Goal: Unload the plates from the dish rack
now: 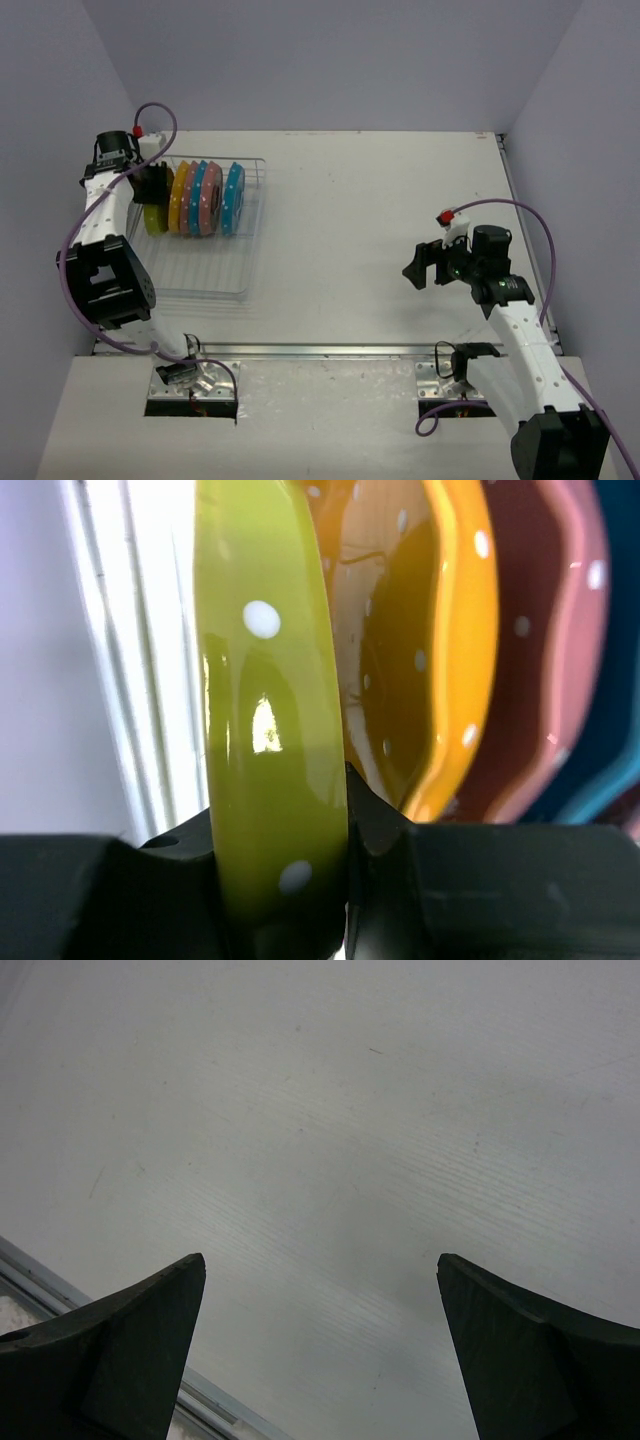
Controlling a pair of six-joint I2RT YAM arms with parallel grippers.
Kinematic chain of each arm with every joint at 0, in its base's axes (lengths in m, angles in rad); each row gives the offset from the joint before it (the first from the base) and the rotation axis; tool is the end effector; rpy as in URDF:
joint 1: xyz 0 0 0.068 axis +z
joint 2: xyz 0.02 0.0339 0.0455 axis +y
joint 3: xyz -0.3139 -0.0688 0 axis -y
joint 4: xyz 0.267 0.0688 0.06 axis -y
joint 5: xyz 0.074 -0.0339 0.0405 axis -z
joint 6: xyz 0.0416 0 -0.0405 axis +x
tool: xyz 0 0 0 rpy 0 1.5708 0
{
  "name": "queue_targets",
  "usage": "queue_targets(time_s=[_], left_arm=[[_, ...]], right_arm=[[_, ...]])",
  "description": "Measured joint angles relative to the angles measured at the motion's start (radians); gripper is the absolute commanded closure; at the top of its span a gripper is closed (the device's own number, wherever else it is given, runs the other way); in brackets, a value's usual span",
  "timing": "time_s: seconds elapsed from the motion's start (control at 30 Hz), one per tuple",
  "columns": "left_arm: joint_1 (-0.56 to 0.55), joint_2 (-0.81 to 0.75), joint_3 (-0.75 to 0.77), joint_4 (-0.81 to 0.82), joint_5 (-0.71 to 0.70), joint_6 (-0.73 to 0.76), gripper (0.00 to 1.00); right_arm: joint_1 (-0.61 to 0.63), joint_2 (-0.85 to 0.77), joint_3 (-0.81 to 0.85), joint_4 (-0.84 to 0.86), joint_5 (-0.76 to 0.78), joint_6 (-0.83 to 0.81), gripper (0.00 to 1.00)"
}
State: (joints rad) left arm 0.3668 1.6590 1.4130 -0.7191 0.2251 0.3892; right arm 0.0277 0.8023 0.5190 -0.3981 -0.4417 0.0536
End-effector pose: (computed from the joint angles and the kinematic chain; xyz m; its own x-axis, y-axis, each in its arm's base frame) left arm 0.3641 0.1299 0.3252 -0.7977 0.0898 -0.5964 0.0775 0.9959 0.0463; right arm 0.1611 0.0223 0.2519 -0.6479 0.0305 -0.7611 -0.3227 0.8941 0.3105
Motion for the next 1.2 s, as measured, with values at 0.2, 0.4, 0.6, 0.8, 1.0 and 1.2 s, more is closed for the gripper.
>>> queue_targets(time_s=[0.2, 0.4, 0.6, 0.8, 1.0, 1.2], left_arm=[[0.0, -0.012, 0.13, -0.082, 0.008, -0.012, 1.0], [-0.002, -0.012, 0.263, -0.129, 0.023, -0.024, 1.0], [-0.006, -0.02, 0.315, -0.145, 0.024, -0.012, 1.0], [-0.091, -0.091, 0.295, -0.133, -0.074, 0.091, 1.0], [-0.29, -0.267, 0.167, -0.038, -0.178, 0.266, 1.0], [-0.491, -0.446, -0.068, 0.137, -0.271, 0.49, 1.0]], right_arm=[[0.0, -0.006, 0.0, 0.0, -0.009, 0.002, 0.01], [0.0, -0.006, 0.0, 0.0, -0.014, 0.006, 0.01], [0.0, -0.006, 0.0, -0.001, -0.017, 0.02, 0.01], [0.0, 0.024, 0.038, -0.027, -0.038, 0.053, 0.01], [0.0, 0.083, 0.121, -0.061, -0.069, 0.088, 0.01], [0.0, 0.15, 0.229, -0.106, -0.114, 0.151, 0.01]])
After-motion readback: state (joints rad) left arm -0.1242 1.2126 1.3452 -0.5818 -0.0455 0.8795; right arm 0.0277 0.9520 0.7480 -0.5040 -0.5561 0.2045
